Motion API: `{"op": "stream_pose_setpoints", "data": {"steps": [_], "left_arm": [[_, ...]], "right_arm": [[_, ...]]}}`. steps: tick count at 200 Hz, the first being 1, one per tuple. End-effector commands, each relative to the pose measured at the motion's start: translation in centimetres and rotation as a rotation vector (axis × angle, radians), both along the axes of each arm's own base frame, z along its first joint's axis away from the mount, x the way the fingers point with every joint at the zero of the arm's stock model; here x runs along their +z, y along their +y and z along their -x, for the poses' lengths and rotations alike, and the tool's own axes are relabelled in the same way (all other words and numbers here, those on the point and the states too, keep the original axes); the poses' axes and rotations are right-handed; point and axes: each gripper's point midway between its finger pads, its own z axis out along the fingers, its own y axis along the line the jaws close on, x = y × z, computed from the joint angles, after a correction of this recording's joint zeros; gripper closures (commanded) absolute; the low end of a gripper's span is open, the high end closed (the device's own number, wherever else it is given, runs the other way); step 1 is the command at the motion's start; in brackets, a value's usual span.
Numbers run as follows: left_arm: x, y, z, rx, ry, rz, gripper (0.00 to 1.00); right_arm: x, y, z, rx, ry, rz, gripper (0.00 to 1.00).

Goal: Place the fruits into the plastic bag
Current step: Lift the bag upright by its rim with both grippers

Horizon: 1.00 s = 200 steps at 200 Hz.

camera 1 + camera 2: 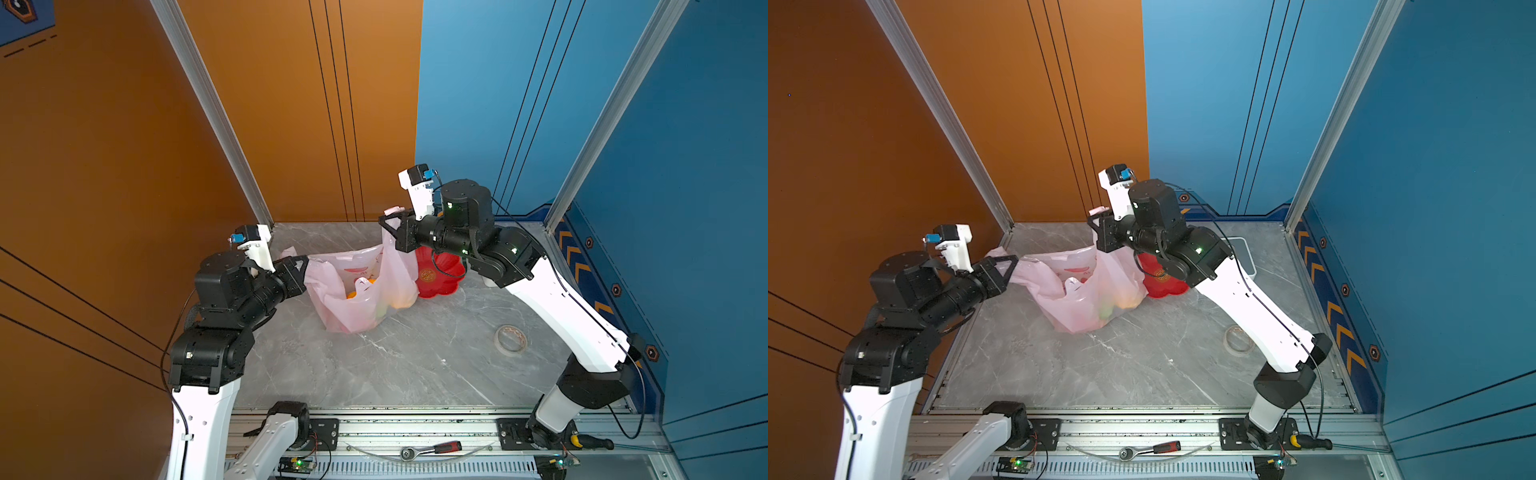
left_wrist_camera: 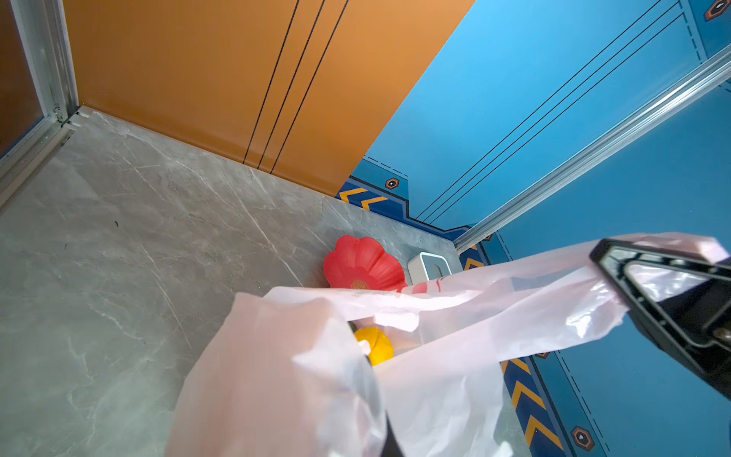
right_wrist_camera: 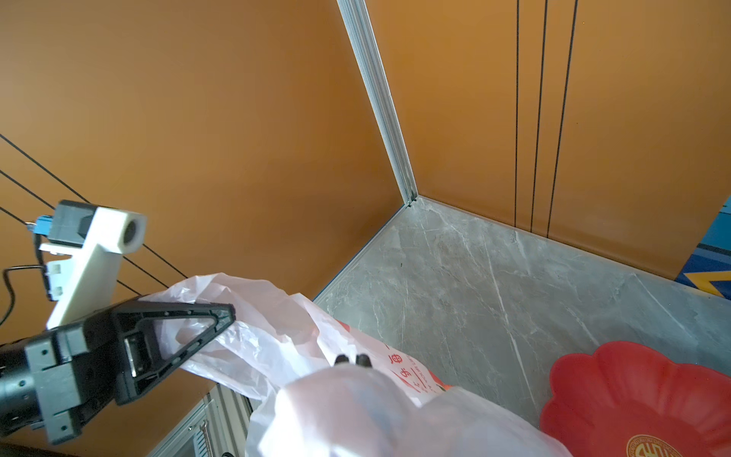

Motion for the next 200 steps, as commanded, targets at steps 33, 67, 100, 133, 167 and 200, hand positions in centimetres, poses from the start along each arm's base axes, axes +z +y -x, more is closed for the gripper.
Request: {"op": "stream_pose_setpoints", "data": {"steps": [33, 67, 100, 133, 167, 200], "left_arm": [[3.5, -0.7, 0.2, -0.031, -0.074, 0.026, 1.00], [0.2, -1.3, -1.2, -0.056, 0.025, 0.045, 1.00], [0.8, -2.6, -0.8, -0.111, -0.007, 0.095, 1.00], [2.5, -2.8, 0.2, -0.126, -0.055, 0.101, 1.00], [2.9, -3.4, 0.4, -0.149, -0.059, 0.112, 1.00], [2.0, -4.3, -0.1, -0.179, -0.028, 0.104, 1.00]], "right_arm": [[2.1, -0.4, 1.1, -0.009, -0.106, -0.005, 1.00], [-0.5, 0.0, 0.4, -0.004, -0.026, 0.000, 1.00], [-1.1, 1.2, 2.2, 0.054, -0.015, 0.011, 1.00], [0.7, -0.1, 3.1, 0.032, -0.063, -0.026, 1.00], [0.8, -0.1, 3.8, 0.057, -0.059, -0.031, 1.00], [-0.4, 0.6, 3.7, 0.075, -0.039, -0.005, 1.00]]}}
